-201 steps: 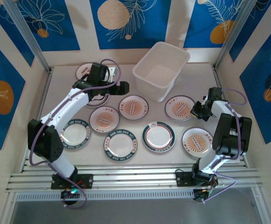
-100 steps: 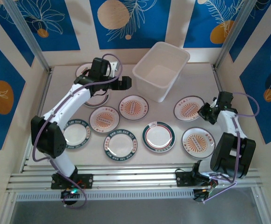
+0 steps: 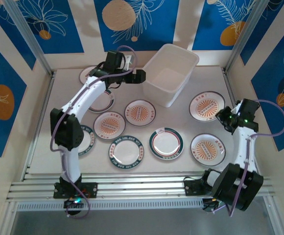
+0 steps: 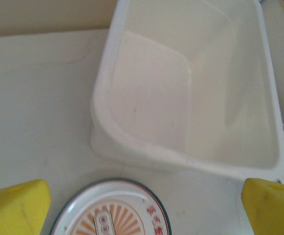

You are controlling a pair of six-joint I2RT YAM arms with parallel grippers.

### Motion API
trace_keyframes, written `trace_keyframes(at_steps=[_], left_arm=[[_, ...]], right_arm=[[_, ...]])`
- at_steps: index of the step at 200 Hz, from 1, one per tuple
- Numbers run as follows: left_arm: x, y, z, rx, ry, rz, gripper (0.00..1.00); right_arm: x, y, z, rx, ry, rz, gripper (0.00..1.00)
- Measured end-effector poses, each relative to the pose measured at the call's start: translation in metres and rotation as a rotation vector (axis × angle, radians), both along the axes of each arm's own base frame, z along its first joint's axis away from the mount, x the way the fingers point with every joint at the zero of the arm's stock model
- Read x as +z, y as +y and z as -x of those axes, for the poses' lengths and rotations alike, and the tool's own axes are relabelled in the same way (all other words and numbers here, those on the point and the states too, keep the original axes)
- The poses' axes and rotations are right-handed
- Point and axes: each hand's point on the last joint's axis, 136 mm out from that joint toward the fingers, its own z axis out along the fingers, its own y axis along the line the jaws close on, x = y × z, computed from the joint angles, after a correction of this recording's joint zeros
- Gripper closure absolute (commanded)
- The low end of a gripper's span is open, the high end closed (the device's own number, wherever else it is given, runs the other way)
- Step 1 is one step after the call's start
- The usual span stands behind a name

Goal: Place the plates into the plastic bin on the countertop

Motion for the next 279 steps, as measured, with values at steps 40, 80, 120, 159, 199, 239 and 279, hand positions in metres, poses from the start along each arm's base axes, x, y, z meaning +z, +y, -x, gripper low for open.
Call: trace_keyframes(at_steps=[40, 80, 120, 159, 199, 239, 279], left_arm=[[-0.013, -0.008, -0.045, 0.012, -0.061, -0.082, 0.0], [-0.033, -0.013, -0.052, 0.0, -0.038, -0.104, 0.0], [-0.043, -0.025, -0.046, -0.059, 0.002, -0.061, 0.0], [-0.041, -0.048, -0.03, -0.135, 0.02, -0.019, 0.0], [-0.046, -0.077, 0.001, -0.227, 0.061, 0.006, 0.0], [-0.055, -0.088, 0.045, -0.283, 0.138, 0.013, 0.0], [-0.032, -0.087, 0.074, -0.3, 0.133, 0.055, 0.0]], right_arm=[[0.036, 0.002, 0.006, -0.008, -0.075, -0.018, 1.0], [0.073, 0.004, 0.004, -0.014, -0.163, -0.047, 1.0], [0.1, 0.01, 0.001, -0.004, -0.221, -0.078, 1.0], [0.107, 0.016, 0.004, -0.002, -0.239, -0.098, 1.0], [0.112, 0.02, 0.01, -0.001, -0.248, -0.098, 1.0], [0.126, 0.02, 0.01, -0.002, -0.271, -0.09, 1.0], [0.139, 0.018, 0.007, 0.0, -0.293, -0.084, 1.0]])
